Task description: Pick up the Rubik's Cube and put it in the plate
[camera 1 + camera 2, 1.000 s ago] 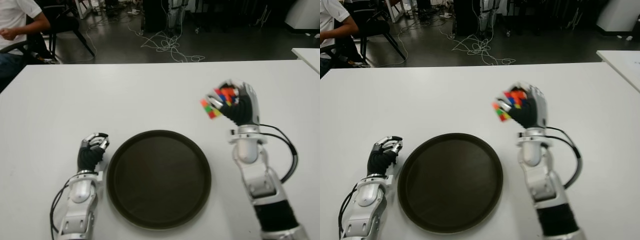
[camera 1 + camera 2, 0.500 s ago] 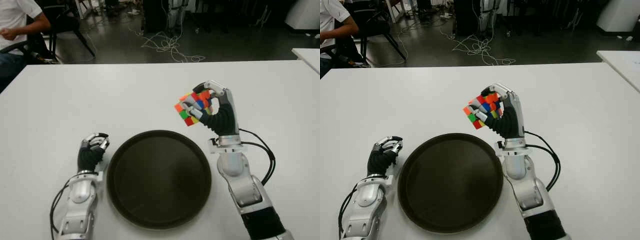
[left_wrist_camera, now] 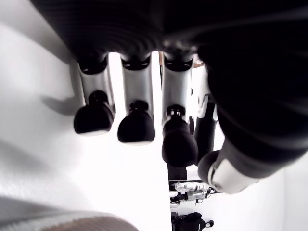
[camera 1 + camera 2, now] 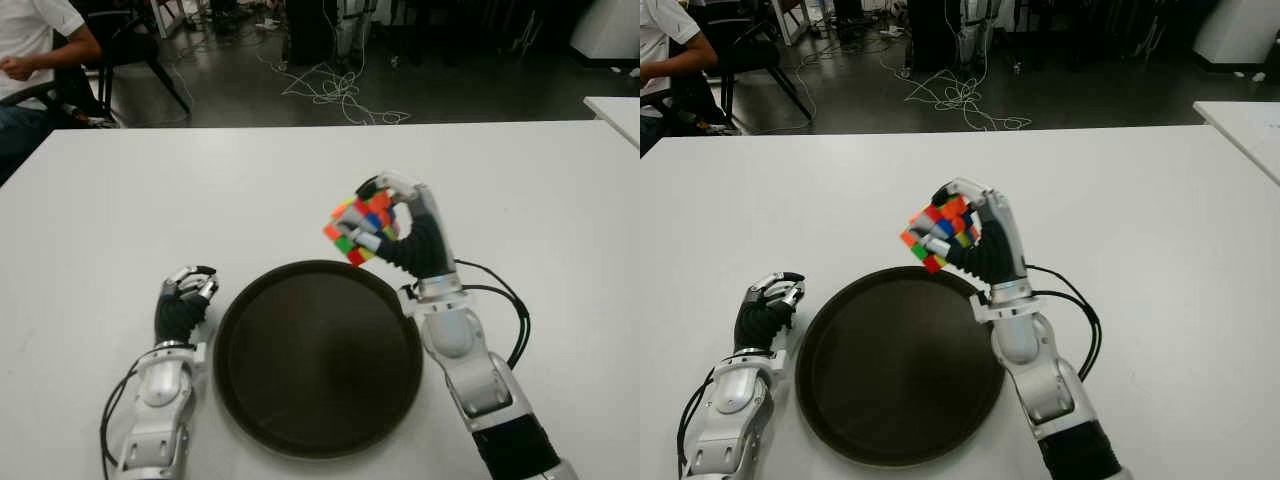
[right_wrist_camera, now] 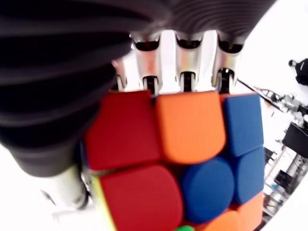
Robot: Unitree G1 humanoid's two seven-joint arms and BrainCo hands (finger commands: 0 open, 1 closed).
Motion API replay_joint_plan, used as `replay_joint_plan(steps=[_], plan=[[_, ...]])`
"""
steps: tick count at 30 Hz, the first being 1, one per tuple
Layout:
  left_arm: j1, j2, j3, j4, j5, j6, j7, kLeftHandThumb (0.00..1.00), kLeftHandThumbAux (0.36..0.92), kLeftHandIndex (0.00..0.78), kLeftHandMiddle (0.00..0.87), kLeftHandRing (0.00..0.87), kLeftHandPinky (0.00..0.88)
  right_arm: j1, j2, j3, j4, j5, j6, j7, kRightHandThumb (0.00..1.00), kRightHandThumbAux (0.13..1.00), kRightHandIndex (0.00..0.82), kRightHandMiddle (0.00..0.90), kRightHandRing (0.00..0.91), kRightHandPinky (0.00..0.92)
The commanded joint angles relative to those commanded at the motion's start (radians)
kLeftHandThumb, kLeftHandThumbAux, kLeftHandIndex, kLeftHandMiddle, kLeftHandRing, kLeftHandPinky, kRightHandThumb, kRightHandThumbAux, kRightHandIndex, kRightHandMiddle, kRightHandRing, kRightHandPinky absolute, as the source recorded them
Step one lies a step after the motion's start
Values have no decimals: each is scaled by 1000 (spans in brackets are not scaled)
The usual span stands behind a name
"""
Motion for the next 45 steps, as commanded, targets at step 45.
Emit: replay_joint_plan(steps=[45], plan=[[0,-15,7,1,-14,-2,3,707,706,443,804,817,806,-133,-99,321,-35,-248,387,581,237,861,551,704,723,740]])
